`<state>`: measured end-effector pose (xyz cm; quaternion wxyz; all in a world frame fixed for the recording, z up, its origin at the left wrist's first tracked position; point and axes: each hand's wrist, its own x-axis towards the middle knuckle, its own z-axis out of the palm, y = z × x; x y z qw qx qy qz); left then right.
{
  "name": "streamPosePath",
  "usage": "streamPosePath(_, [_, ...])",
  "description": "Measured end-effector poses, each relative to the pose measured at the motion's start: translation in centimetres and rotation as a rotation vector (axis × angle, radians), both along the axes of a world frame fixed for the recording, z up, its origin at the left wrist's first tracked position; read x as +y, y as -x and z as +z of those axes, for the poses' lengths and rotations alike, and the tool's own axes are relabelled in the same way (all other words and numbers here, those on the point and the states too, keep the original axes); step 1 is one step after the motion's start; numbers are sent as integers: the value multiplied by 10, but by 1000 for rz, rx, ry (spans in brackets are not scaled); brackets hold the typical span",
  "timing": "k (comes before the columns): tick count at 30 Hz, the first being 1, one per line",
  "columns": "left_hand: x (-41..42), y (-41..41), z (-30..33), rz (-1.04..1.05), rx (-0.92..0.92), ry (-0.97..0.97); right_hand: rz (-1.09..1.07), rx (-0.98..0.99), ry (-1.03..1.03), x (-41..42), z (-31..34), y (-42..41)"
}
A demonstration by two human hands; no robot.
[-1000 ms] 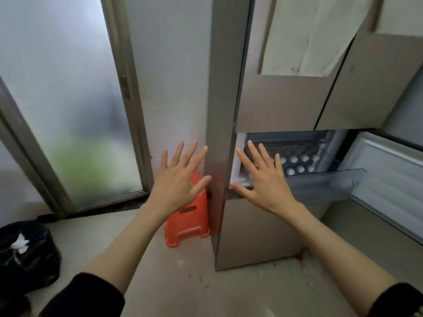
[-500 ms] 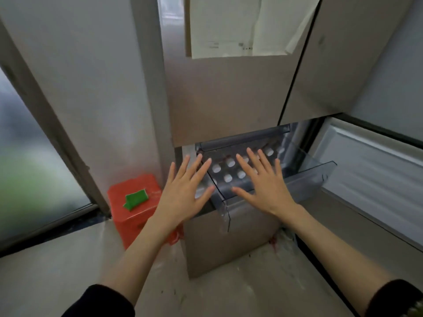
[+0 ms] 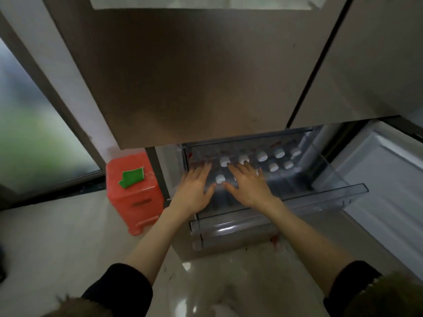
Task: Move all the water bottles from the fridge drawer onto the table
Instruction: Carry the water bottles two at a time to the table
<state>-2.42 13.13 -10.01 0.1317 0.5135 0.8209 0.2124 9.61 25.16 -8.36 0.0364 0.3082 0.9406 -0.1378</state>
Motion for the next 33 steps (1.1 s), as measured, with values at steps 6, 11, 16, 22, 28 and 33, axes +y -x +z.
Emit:
streamPosePath(6, [51,-9,-5,185,-256,28,-132,84,480,46,-9,23])
streamPosePath(11, [80,2,-15,464,-386,78,-525,301,1108,67,-22,49])
streamPosePath(16, [100,12,-27,680,-567,11,-705,412,1356,73,-41,68])
streamPosePath(22, [108,16,-31,873,-947,-175,-786,544,1494,72,-47,75])
streamPosePath(28, [111,12,-31,935,-1135,-302,-730,487,1467,78,-49,72])
streamPosePath(33, [105,5,-22,982,-1224,-307,-820,486,1683,80,-45,62])
